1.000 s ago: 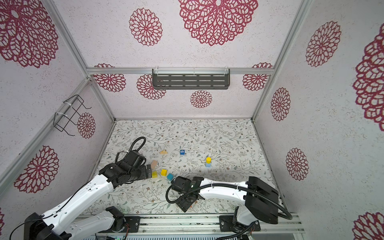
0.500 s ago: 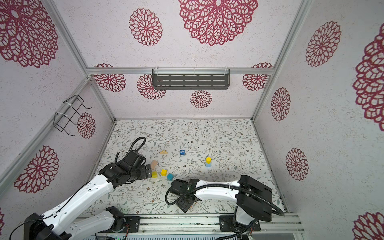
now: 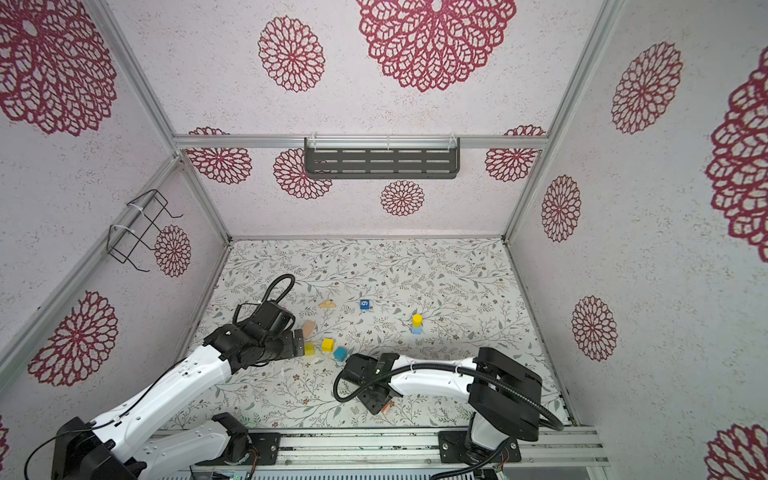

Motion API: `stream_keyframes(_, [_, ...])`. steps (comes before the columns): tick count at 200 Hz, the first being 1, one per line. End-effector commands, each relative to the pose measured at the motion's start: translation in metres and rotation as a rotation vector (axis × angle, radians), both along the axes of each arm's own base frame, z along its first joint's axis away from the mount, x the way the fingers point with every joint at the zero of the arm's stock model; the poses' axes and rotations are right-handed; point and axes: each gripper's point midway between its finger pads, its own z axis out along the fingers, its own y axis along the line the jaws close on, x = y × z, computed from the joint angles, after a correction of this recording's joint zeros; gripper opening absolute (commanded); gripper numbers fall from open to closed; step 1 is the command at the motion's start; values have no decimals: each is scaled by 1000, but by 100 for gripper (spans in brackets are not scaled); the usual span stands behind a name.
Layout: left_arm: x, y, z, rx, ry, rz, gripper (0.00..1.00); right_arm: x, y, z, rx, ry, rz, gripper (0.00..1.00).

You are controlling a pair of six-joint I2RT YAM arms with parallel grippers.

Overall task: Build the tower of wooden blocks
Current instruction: 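Lower the right gripper and grasp the orange rectangular block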

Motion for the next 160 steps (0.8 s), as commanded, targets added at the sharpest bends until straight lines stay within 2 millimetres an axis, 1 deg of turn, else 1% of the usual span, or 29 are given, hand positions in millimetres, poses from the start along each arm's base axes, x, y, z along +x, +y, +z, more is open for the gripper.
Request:
stream_keyframes(1, [9, 1, 10, 2, -33, 23, 97, 16, -14, 0, -33, -21, -68, 34])
stream_keyframes(8, [10, 0, 10, 5, -31, 21, 97, 20, -17, 0, -36, -23, -84, 32])
stream_keyframes(21, [12, 0, 9, 7, -27, 20, 97, 27, -20, 1, -32, -25, -111, 30])
stream_keyframes(43, [16, -1, 9, 12, -22, 17, 97, 38, -24, 2, -24, -28, -153, 29])
stream_keyframes(73, [25, -3, 8, 12, -13, 14, 97, 60, -30, 7, -14, -32, -230, 28])
stream_keyframes(95, [34, -4, 10, 8, -10, 14, 97, 77, -31, 12, -15, -37, -272, 26])
stream_keyframes(132, [48, -9, 10, 5, 0, -1, 97, 101, -29, 14, -29, -33, -315, 26])
stream_keyframes(142, [51, -10, 10, 6, 7, -6, 97, 105, -29, 14, -34, -31, -320, 30])
stream_keyframes(153, [54, -12, 11, 9, 13, -12, 97, 109, -30, 16, -39, -31, -330, 40])
stream_keyframes(160, [55, -13, 11, 10, 16, -16, 97, 110, -31, 18, -40, -34, -336, 44])
